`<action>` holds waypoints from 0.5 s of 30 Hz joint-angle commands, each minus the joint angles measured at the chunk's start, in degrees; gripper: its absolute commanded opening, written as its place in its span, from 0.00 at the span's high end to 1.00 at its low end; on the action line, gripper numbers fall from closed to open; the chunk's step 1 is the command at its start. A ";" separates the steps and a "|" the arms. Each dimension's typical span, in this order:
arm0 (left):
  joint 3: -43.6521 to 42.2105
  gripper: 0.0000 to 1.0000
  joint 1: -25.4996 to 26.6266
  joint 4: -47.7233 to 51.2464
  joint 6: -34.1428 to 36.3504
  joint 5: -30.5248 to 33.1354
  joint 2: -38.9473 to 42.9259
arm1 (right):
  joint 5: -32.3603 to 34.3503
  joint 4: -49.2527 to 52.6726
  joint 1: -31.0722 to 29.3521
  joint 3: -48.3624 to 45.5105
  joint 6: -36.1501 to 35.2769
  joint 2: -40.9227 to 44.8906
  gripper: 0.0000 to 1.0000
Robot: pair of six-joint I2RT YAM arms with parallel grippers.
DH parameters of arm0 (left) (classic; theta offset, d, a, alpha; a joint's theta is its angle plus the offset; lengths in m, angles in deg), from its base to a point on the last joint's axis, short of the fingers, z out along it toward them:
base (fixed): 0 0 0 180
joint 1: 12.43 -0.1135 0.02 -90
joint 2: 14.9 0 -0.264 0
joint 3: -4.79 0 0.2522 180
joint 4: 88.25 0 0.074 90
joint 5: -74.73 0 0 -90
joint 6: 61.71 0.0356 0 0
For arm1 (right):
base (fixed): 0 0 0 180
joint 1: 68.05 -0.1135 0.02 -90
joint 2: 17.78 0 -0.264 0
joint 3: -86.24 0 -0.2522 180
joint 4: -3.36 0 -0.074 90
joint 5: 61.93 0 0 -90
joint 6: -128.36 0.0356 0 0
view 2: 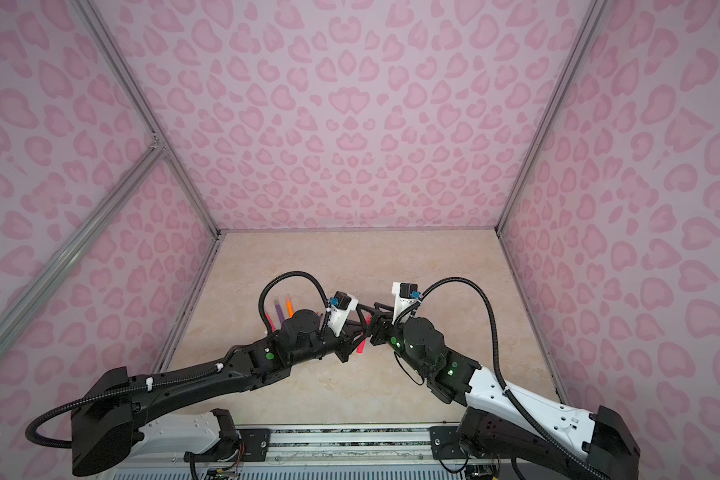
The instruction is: Insert the pens into the pen caps
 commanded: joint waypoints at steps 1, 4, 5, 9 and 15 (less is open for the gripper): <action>1.43 0.97 0.68 0.35 2.02 1.16 -0.78 | 4.06 2.99 0.34 -0.56 -1.01 1.87 0.41; 2.28 0.97 1.60 1.57 2.80 2.78 -1.55 | 4.75 4.88 1.11 -0.72 -0.93 3.64 0.45; 2.55 0.97 1.93 1.93 3.06 3.39 -1.84 | 4.75 5.26 1.46 -0.97 -0.90 4.20 0.45; 4.47 0.97 3.63 4.08 4.19 6.26 -3.58 | 3.73 5.50 3.04 -1.92 -0.60 6.09 0.48; 7.66 0.97 6.43 8.38 5.76 11.56 -6.25 | 1.82 5.60 4.04 -2.14 0.02 6.60 0.49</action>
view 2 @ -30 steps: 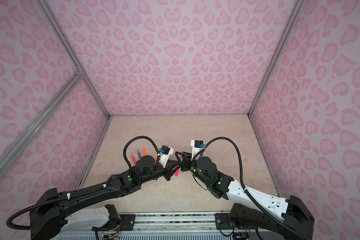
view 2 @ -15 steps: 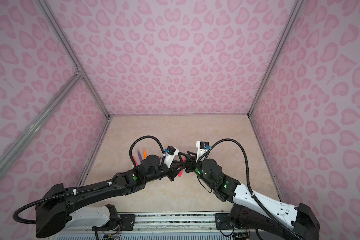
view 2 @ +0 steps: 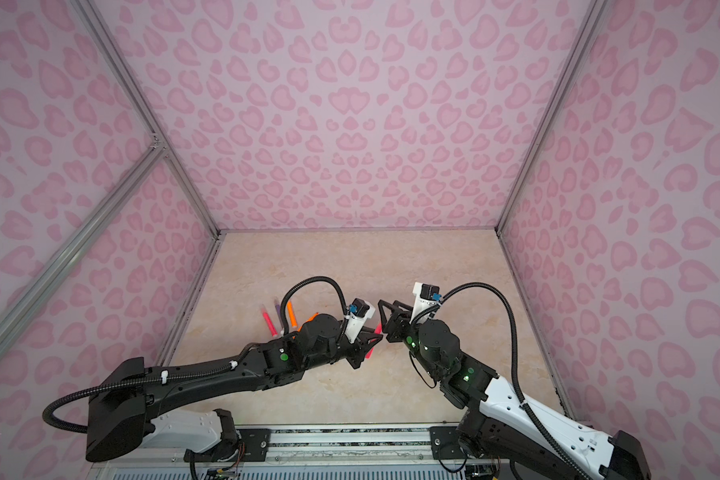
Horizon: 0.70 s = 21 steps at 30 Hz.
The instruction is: Insert the pens into the pen caps
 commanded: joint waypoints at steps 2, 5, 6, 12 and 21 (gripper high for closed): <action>2.12 0.97 1.18 2.71 2.01 4.56 -1.41 | -1.56 -0.59 0.30 -0.37 0.49 -0.24 0.52; 2.34 0.97 1.51 2.87 2.14 5.07 -1.66 | -1.72 -0.97 0.24 -0.20 0.58 -1.00 0.58; 2.28 0.97 1.53 2.92 2.18 5.14 -1.59 | -1.83 -1.04 0.30 -0.13 0.67 -1.36 0.61; 1.98 0.97 1.58 2.91 2.25 5.60 -0.84 | -1.96 -1.46 0.24 0.44 0.75 -3.41 0.71; 1.57 0.97 1.62 2.79 2.10 6.76 -0.20 | -3.14 -2.51 0.40 1.23 1.07 -6.16 0.82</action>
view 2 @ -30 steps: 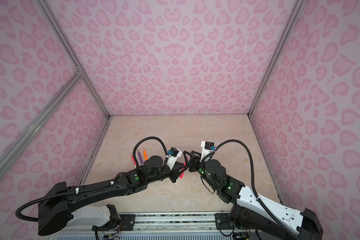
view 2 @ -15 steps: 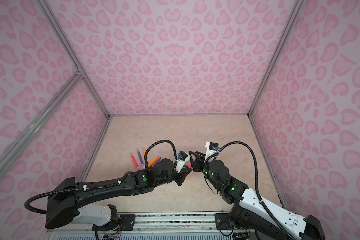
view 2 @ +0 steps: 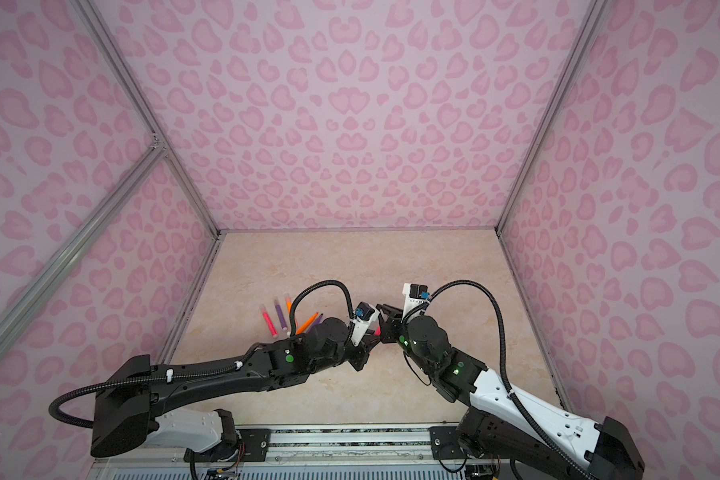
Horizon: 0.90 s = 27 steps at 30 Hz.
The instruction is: Insert the pens into the pen caps
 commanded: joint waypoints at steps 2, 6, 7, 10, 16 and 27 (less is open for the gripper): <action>-0.03 0.97 -0.06 -1.08 0.36 1.69 1.13 | -0.68 -2.47 0.02 0.44 0.41 -0.67 0.87; -0.86 0.97 -0.11 -1.58 -0.68 3.77 2.25 | -1.67 -2.99 -0.01 0.62 0.50 -1.35 0.97; -1.22 0.97 -0.17 -1.83 -0.69 4.19 2.85 | -2.16 -3.01 -0.03 0.77 0.54 -1.68 0.99; -2.00 0.96 -0.26 -1.92 -0.51 6.02 4.56 | -3.26 -3.63 -0.45 1.31 0.81 -3.22 1.00; -4.12 0.96 -3.00 -1.88 -1.58 8.13 8.09 | 1.11 -2.55 -4.96 0.86 1.64 -5.15 1.00; -4.78 0.96 -6.29 -2.65 -3.64 3.96 8.27 | 4.37 -9.90 -11.86 -7.21 3.58 -6.55 1.00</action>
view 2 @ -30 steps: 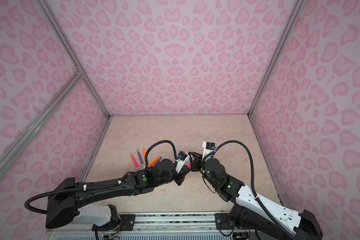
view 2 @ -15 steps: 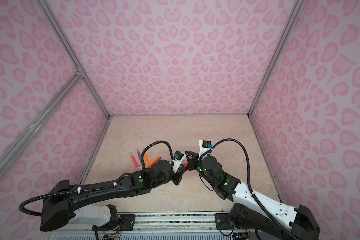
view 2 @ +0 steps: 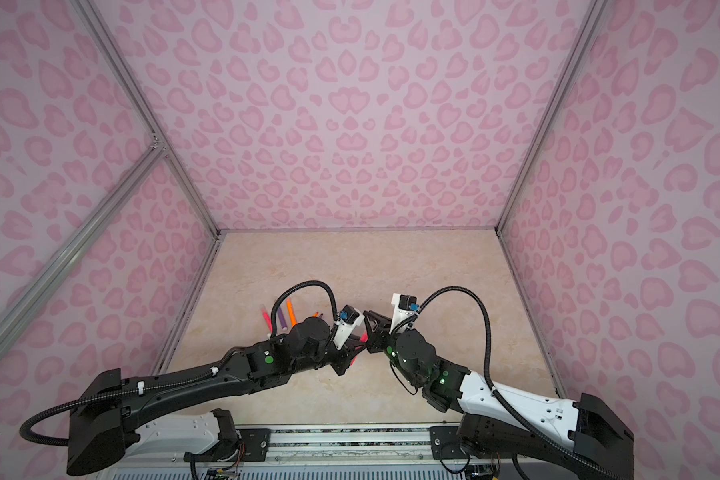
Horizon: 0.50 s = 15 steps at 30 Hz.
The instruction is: Insert the pens into the pen caps
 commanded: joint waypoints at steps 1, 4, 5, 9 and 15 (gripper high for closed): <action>0.07 0.96 -1.48 -9.41 -4.04 11.22 -0.03 | -2.97 5.85 -1.98 -1.00 0.21 -1.73 1.00; -0.10 0.96 -1.83 -9.65 -4.21 11.05 0.13 | -1.31 5.99 -4.34 -0.65 -0.22 -2.70 1.00; -0.28 0.96 -1.95 -9.86 -4.37 10.73 0.20 | -0.58 6.15 -5.06 -0.77 -0.31 -2.70 1.00; -1.19 0.96 -3.52 -10.15 -5.72 8.10 1.14 | 0.96 4.96 -7.18 -2.20 -0.17 -2.86 1.00; -1.65 0.96 -4.54 -10.06 -6.11 8.31 1.63 | 5.12 9.28 -9.11 -2.13 3.19 -3.99 1.00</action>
